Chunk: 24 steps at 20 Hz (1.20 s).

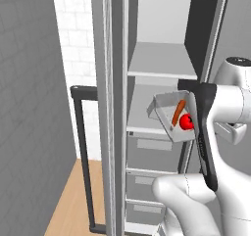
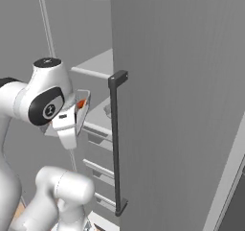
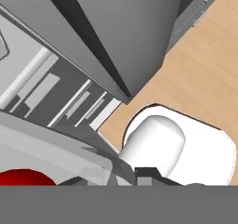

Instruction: Take the meat container that has the steak and place it on the second highest rack of the freezer. Then take the vegetable container that has the tomato and carrot and place it on the highest rack of the freezer.

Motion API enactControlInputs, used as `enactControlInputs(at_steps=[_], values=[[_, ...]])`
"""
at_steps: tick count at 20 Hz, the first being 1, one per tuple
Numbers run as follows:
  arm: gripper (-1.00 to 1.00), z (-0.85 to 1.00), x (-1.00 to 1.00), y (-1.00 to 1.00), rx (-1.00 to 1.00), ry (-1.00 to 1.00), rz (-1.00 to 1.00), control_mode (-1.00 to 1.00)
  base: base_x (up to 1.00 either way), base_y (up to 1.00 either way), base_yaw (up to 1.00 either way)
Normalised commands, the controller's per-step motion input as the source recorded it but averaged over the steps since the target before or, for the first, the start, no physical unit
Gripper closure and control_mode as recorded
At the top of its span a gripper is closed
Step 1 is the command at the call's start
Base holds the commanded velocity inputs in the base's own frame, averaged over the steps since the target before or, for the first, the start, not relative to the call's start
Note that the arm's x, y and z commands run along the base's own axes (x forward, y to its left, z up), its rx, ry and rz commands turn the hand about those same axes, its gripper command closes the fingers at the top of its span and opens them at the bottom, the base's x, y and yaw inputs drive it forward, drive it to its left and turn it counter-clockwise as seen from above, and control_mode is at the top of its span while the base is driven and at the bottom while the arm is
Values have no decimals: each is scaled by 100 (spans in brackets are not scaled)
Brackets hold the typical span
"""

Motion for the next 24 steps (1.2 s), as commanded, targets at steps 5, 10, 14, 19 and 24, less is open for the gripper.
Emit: enactControlInputs(at_steps=[5,10,14,19,24], values=[[100,65,3,1,1,-15,-16,-100,0,0,0],[100,52,42,0,2,-12,-17,-100,0,0,0],[100,16,65,0,0,-16,-18,-100,0,0,0],[100,0,73,0,0,-14,-16,-100,0,0,0],[100,1,91,0,0,-5,-7,-100,0,0,0]])
